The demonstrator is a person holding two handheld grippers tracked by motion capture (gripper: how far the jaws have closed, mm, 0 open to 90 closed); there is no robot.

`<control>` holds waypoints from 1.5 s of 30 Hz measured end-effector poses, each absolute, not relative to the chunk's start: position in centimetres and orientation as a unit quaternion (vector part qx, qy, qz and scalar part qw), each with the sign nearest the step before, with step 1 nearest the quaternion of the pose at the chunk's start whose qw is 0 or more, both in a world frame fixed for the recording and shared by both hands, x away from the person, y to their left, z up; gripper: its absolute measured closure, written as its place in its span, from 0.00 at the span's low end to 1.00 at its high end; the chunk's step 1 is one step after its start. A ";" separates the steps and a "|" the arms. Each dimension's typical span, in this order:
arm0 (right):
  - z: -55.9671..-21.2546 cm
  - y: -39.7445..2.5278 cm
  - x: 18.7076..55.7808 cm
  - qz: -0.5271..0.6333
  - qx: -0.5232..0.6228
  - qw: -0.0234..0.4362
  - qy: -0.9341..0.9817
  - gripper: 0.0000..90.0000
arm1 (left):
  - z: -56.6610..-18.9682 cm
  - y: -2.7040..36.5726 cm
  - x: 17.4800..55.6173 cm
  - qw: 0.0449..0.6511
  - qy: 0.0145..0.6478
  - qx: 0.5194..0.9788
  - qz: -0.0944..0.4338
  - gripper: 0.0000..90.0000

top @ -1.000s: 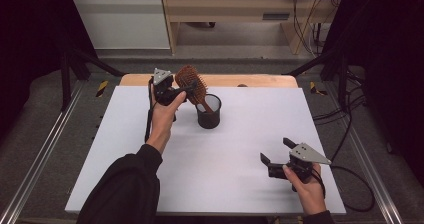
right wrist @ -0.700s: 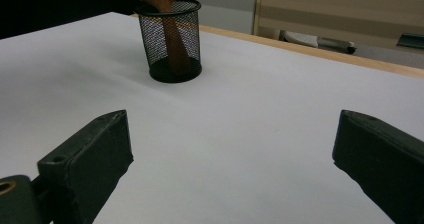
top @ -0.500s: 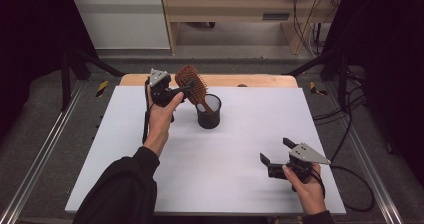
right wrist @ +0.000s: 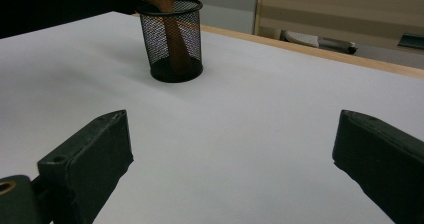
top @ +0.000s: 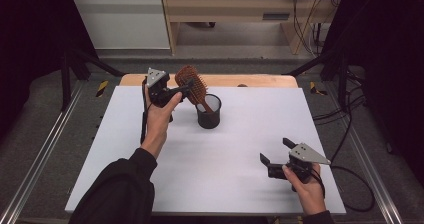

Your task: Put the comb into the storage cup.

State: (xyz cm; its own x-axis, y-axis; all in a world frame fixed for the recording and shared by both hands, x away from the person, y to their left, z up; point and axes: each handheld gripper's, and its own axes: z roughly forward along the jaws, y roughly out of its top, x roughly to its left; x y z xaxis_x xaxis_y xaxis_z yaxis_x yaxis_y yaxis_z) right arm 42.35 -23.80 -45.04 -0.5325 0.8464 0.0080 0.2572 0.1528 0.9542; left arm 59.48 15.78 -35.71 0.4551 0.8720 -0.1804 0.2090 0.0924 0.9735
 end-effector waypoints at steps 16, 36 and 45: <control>-45.1 -23.8 42.4 0.520 0.391 0.283 0.705 0.03 | -35.2 15.9 58.8 0.596 0.424 0.619 0.287 0.03; -45.1 -23.7 42.4 0.518 0.389 0.283 0.707 0.03 | -34.7 16.7 58.1 0.605 0.419 0.612 0.290 0.03; -45.1 -23.7 42.3 0.518 0.389 0.283 0.707 0.03 | -34.1 17.2 57.6 0.611 0.415 0.607 0.292 0.03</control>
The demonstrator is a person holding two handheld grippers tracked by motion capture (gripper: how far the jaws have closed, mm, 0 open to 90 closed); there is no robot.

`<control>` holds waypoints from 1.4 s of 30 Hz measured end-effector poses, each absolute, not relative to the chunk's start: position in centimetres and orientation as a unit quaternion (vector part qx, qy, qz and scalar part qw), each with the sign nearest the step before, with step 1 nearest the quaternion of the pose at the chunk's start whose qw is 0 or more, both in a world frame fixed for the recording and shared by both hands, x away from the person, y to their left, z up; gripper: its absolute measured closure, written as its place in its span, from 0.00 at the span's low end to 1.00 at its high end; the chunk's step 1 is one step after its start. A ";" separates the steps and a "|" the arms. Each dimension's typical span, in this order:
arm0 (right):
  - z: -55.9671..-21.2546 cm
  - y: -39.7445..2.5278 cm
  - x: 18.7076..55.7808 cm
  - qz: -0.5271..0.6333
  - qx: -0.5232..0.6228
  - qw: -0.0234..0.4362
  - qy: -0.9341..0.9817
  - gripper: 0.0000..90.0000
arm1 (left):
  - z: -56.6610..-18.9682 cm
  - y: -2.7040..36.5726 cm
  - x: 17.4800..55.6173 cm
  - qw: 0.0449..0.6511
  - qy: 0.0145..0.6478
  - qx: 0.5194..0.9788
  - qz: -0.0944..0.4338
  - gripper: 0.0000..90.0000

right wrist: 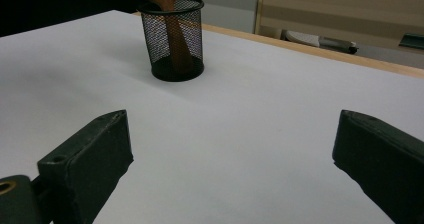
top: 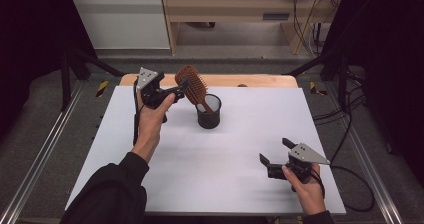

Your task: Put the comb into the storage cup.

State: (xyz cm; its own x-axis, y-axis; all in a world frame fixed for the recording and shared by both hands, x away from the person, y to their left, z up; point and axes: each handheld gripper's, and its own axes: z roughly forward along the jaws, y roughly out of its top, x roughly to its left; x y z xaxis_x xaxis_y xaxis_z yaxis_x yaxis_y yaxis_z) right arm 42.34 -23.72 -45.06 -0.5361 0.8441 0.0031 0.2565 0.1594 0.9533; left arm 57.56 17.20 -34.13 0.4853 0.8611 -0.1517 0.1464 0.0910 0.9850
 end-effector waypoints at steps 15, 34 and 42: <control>-45.1 -23.6 42.3 0.518 0.388 0.284 0.707 0.03 | -33.3 19.1 56.1 0.616 0.407 0.602 0.304 0.02; -45.1 -23.6 42.4 0.522 0.386 0.283 0.706 0.02 | -31.7 22.8 53.7 0.611 0.407 0.597 0.323 0.02; -45.0 -23.5 42.3 0.525 0.383 0.278 0.707 0.03 | -31.0 24.8 52.2 0.608 0.406 0.592 0.338 0.02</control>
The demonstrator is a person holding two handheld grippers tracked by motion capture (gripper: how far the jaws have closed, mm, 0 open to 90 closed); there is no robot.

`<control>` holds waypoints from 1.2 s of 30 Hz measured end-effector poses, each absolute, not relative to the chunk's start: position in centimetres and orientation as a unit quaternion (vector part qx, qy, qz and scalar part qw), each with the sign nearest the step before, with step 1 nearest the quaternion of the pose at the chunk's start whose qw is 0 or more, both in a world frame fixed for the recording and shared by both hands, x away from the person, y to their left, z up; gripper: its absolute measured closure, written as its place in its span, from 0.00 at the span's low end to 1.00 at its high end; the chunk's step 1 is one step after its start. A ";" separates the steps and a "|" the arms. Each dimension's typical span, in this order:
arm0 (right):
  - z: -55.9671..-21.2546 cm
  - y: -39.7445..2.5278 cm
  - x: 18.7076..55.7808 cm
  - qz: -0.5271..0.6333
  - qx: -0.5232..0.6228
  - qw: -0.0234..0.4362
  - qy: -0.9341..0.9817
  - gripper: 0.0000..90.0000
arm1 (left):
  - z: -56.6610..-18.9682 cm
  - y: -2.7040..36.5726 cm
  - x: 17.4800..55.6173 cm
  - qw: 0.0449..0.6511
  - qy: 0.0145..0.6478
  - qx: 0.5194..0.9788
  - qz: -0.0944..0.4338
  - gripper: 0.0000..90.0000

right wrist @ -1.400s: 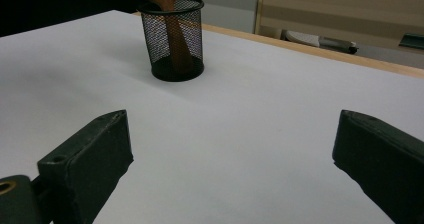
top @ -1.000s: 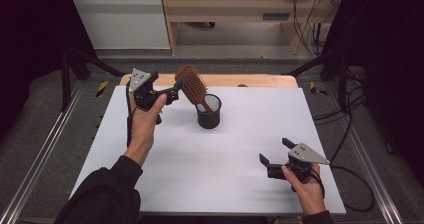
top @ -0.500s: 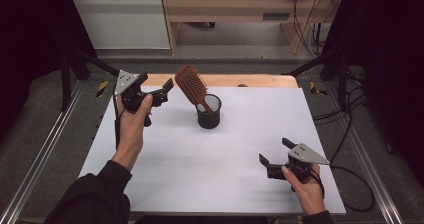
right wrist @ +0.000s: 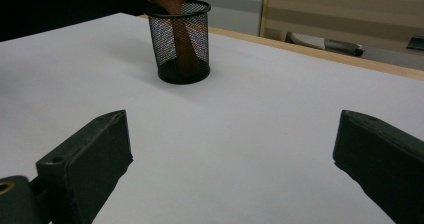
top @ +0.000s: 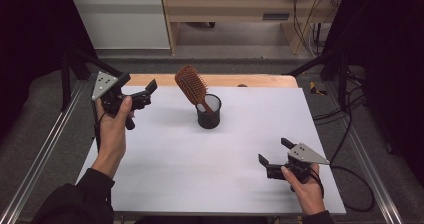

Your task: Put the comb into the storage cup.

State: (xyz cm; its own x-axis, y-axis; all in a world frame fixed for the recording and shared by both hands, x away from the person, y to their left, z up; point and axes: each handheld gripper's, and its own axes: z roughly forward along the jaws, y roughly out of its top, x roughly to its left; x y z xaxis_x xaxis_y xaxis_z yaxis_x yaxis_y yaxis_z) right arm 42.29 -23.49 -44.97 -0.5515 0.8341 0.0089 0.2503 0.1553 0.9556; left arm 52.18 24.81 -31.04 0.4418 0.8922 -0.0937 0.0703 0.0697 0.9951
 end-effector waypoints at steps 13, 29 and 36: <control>-45.0 -23.6 42.3 0.526 0.382 0.277 0.707 0.03 | -31.3 28.0 50.0 0.610 0.411 0.585 0.341 0.02; -45.1 -23.6 42.3 0.522 0.382 0.271 0.713 0.03 | -34.0 28.9 46.4 0.586 0.387 0.618 0.354 0.02; -45.1 -23.6 42.3 0.518 0.381 0.273 0.715 0.03 | -34.6 28.8 45.6 0.591 0.378 0.621 0.349 0.02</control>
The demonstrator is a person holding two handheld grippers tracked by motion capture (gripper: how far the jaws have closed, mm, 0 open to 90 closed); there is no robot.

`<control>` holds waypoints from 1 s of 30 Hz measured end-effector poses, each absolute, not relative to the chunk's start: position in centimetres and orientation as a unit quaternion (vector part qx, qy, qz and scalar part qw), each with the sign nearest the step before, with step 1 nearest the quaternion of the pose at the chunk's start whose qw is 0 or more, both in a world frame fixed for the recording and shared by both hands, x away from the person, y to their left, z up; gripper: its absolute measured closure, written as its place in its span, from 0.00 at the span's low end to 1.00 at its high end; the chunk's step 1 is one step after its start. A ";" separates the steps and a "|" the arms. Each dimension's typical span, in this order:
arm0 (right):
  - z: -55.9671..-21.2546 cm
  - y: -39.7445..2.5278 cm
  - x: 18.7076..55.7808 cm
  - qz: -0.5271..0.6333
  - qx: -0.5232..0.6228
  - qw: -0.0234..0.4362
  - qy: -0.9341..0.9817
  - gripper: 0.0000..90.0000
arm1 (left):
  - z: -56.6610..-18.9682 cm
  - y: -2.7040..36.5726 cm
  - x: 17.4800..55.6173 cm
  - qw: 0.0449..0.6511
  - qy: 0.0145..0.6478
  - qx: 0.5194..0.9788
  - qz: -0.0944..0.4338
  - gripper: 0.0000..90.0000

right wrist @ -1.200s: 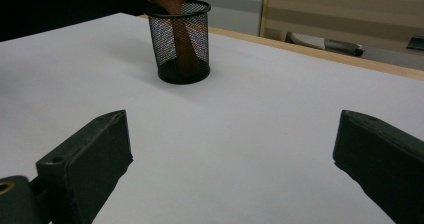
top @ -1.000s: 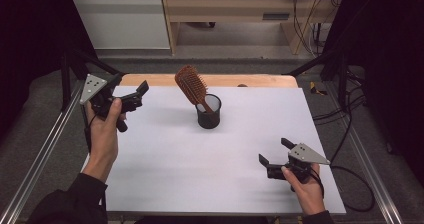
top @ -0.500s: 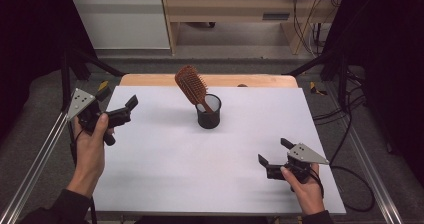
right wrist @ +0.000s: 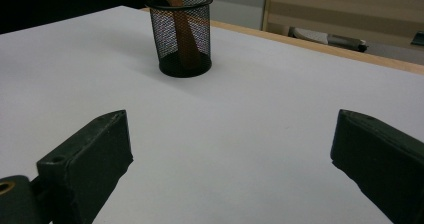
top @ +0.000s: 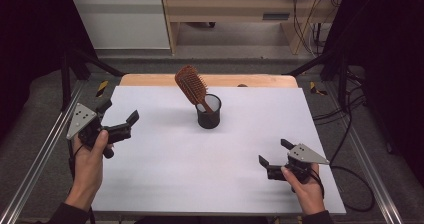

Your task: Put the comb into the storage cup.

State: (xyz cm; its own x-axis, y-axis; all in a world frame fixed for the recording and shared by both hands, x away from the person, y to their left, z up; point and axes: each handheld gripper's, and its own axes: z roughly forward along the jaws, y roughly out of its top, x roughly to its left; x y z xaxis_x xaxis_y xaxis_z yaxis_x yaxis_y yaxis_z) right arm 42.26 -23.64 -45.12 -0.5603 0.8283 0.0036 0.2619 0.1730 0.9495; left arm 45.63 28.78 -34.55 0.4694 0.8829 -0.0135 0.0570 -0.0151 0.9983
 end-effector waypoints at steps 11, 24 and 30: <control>-45.2 -23.9 42.2 0.522 0.384 0.272 0.711 0.04 | -36.4 29.3 44.4 0.582 0.377 0.624 0.359 0.01; -45.2 -24.1 42.3 0.525 0.386 0.272 0.709 0.06 | -39.9 30.4 43.6 0.577 0.401 0.622 0.346 0.02; -45.3 -24.2 42.3 0.526 0.384 0.271 0.709 0.06 | -41.0 31.0 43.2 0.575 0.410 0.620 0.342 0.02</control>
State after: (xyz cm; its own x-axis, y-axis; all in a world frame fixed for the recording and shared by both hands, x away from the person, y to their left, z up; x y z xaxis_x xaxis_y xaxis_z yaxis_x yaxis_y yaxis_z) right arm 42.28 -24.18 -45.26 -0.5572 0.8302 0.0192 0.2596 0.1522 0.9537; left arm 43.16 30.98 -40.97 0.4298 0.9017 -0.0477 0.1150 -0.0023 0.9934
